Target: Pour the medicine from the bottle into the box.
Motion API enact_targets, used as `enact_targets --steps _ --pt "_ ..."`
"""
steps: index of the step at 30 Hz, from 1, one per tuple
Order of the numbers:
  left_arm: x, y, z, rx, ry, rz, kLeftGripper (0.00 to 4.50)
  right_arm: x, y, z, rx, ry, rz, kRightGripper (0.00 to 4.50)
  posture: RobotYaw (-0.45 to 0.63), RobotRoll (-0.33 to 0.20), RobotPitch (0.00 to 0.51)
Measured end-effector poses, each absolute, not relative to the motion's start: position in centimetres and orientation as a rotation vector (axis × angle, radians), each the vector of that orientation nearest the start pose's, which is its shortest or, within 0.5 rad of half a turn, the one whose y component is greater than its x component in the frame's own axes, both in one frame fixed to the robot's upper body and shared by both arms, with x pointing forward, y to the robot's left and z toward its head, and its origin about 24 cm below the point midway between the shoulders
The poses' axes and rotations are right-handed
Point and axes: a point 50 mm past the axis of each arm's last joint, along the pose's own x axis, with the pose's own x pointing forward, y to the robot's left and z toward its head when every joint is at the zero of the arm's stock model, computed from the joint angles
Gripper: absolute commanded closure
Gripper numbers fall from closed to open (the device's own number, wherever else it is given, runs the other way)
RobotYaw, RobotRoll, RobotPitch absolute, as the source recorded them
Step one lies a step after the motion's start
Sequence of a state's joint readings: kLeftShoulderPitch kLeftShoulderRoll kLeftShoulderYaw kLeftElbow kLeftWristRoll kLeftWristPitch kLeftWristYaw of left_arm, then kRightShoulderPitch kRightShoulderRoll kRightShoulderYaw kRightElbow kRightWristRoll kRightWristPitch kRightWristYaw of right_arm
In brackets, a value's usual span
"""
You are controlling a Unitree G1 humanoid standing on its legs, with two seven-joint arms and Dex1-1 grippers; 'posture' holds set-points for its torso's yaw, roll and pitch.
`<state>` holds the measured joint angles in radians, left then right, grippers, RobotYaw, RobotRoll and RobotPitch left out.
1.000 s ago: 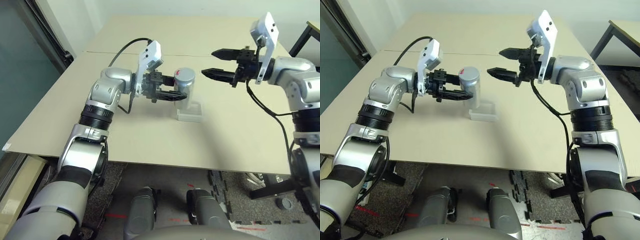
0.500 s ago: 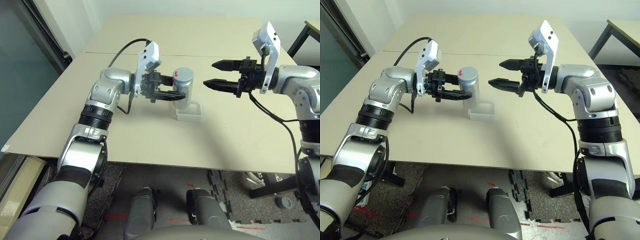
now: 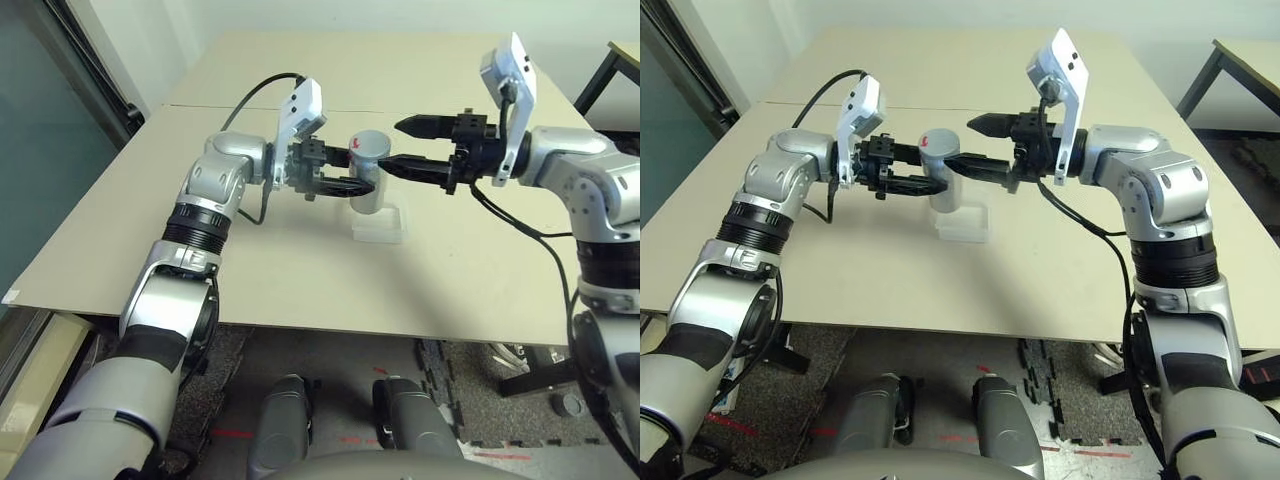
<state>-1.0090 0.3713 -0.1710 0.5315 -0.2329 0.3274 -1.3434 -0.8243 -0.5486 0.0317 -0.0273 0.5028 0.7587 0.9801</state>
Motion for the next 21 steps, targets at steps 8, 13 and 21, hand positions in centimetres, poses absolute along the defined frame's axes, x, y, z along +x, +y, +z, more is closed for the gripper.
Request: enact_targets --steps 8,13,21 --pt "35.6 9.8 20.5 0.293 0.081 -1.479 2.02 32.0 -12.3 24.0 -0.174 0.001 1.205 0.0 -0.05 0.0 0.091" --pt "35.6 9.8 20.5 0.292 0.083 -1.48 2.02 32.4 -12.1 24.1 -0.182 -0.017 1.184 0.0 -0.05 0.0 0.091" --pt "35.6 9.7 20.5 0.283 0.091 -1.473 2.02 33.0 -12.1 24.1 -0.19 -0.029 1.147 0.0 -0.05 0.0 0.091"
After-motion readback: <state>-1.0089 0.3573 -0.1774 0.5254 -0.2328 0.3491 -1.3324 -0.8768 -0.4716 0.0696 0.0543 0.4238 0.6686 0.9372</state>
